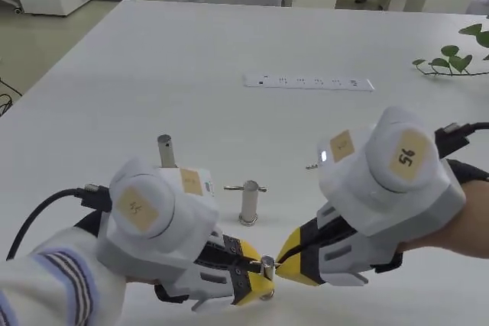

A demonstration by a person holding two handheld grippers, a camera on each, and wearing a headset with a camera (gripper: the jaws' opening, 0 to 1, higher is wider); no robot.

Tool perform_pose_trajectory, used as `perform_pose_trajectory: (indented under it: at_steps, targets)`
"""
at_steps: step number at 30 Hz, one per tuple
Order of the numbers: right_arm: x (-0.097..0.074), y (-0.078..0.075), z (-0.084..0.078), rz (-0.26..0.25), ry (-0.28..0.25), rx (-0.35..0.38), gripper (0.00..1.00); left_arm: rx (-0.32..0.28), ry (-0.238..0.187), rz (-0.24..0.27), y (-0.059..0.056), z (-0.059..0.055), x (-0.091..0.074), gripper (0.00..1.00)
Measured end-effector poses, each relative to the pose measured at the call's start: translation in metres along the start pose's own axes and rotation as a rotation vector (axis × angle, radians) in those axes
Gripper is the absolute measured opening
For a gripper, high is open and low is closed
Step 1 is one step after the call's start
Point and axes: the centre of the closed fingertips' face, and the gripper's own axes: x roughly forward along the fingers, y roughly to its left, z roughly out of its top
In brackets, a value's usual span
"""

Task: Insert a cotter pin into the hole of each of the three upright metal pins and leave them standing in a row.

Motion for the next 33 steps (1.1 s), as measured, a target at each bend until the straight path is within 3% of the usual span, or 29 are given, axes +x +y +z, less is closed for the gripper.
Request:
perform_pose_trajectory:
  at_steps: [13,21,33]
  targets:
    - [-0.001,0.0,0.0,0.011,-0.015,-0.032,0.04,0.0,0.001,-0.004,-0.001,0.0,0.001,0.07]
    - [-0.003,0.0,0.0,0.014,-0.03,-0.025,0.1,0.002,0.007,-0.003,-0.002,0.001,0.002,0.07]
    - [-0.01,-0.003,-0.008,0.004,-0.04,-0.005,0.05,-0.019,-0.01,-0.003,-0.001,0.0,0.001,0.07]
